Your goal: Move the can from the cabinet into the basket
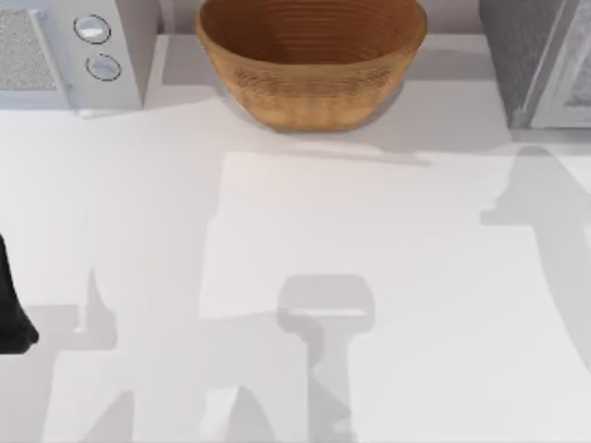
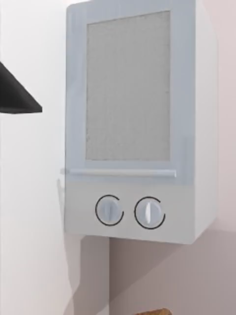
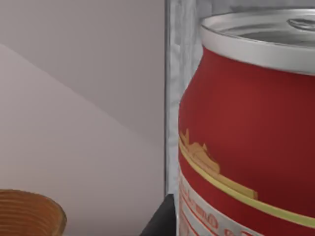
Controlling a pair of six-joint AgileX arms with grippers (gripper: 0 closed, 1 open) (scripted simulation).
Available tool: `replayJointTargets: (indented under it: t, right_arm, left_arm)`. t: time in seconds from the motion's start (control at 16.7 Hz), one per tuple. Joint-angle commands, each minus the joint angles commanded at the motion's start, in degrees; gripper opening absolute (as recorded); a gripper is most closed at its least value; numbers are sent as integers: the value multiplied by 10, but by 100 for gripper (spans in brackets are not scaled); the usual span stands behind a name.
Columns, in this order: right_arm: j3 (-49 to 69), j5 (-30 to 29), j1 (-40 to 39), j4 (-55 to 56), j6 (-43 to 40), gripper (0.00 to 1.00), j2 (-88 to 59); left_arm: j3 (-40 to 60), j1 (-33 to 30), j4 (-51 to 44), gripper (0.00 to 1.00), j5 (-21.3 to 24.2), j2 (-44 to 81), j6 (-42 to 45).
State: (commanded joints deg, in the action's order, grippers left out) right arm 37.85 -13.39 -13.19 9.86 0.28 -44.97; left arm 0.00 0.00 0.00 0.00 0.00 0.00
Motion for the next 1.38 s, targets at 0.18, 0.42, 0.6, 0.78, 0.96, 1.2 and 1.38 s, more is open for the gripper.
replayJointTargets:
  t: [0.18, 0.42, 0.6, 0.78, 0.96, 1.2, 1.38]
  right_arm:
    - [154, -54, -50, 37, 1, 0, -199]
    - [357, -125, -116, 84, 3, 0, -463]
    - [490, -171, -160, 117, 5, 0, -639]
    - [596, -208, -195, 144, 6, 0, -776]
    - [665, -231, -219, 162, 7, 0, -860]
    - [690, -240, -228, 169, 8, 0, -890]
    - [685, -238, -225, 167, 9, 0, -892]
  left_arm:
    - [0, 0, 0, 100, 0, 0, 0]
    - [0, 0, 0, 100, 0, 0, 0]
    - [0, 0, 0, 100, 0, 0, 0]
    - [0, 0, 0, 100, 0, 0, 0]
    - [0, 0, 0, 100, 0, 0, 0]
    - [0, 0, 0, 100, 0, 0, 0]
    - [0, 0, 0, 100, 0, 0, 0]
